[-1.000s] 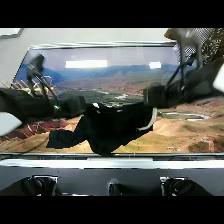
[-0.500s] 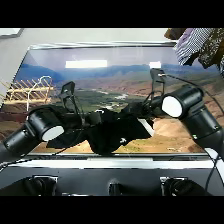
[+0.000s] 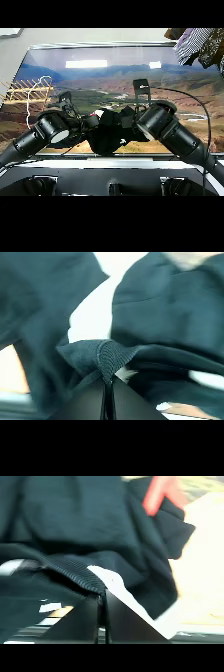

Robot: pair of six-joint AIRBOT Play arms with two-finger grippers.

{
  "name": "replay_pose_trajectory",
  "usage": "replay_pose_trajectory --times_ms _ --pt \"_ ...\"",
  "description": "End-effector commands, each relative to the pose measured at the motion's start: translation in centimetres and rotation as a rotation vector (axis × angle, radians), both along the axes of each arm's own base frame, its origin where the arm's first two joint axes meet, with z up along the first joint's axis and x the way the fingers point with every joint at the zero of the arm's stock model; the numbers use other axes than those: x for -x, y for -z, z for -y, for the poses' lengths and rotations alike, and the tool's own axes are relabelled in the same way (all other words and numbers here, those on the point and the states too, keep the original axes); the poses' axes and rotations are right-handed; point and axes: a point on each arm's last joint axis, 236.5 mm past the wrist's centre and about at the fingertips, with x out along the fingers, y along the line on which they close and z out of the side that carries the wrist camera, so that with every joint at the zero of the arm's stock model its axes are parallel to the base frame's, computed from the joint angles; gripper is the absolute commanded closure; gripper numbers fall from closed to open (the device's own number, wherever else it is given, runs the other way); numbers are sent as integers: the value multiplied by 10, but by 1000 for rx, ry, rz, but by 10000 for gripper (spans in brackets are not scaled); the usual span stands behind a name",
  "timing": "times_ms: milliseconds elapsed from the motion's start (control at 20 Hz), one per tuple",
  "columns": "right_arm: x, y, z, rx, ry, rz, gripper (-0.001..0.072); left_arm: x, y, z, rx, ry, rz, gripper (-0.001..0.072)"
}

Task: Fold the clothes and pants, and hang the long-sleeved shirts on hangers.

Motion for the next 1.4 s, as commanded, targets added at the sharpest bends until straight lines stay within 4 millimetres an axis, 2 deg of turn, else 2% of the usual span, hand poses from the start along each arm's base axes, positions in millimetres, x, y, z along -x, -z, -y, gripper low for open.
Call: replay_pose_trajectory --times_ms 0,100,200,300,400,450,500,650,750,850,900,950,1000,1100,1150,1250,1350 --pt "7 -2 27 119 81 8 673 23 22 -18 -50 1 -74 666" --pt "11 1 39 140 157 0 673 32 26 -8 -61 152 -81 666" --pt "12 4 34 85 232 0 673 36 25 -1 -60 250 -68 667" --pt "18 10 17 -16 286 -31 673 32 23 4 -41 250 -49 666" --pt "32 17 -11 -136 281 -110 673 28 17 21 33 248 -22 666" --pt "35 18 -17 -161 291 -128 673 27 14 28 66 247 -15 666" --pt "35 18 -18 -166 291 -127 673 26 12 31 81 245 -8 666" --pt "17 13 -4 -146 336 -56 673 18 7 37 111 242 28 663" --pt "4 13 -2 -229 400 -69 672 10 2 42 136 236 62 660" --pt "-11 11 -7 -336 427 -86 673 3 4 42 144 220 68 551" --pt "-10 12 -10 -361 420 -114 673 0 6 40 140 212 64 517" --pt "-6 13 -12 -354 394 -135 673 -2 8 37 138 203 61 445" --pt "4 16 -15 -330 354 -167 673 -5 7 34 137 193 63 378" --pt "23 18 -15 -260 285 -198 673 -17 6 21 135 149 66 174" --pt "31 16 -12 -217 256 -194 673 -25 4 8 128 121 68 120" --pt "39 9 3 -141 237 -160 672 -44 -6 -32 97 77 92 91" --pt "33 2 14 -122 248 -114 672 -63 -23 -88 58 48 140 86"
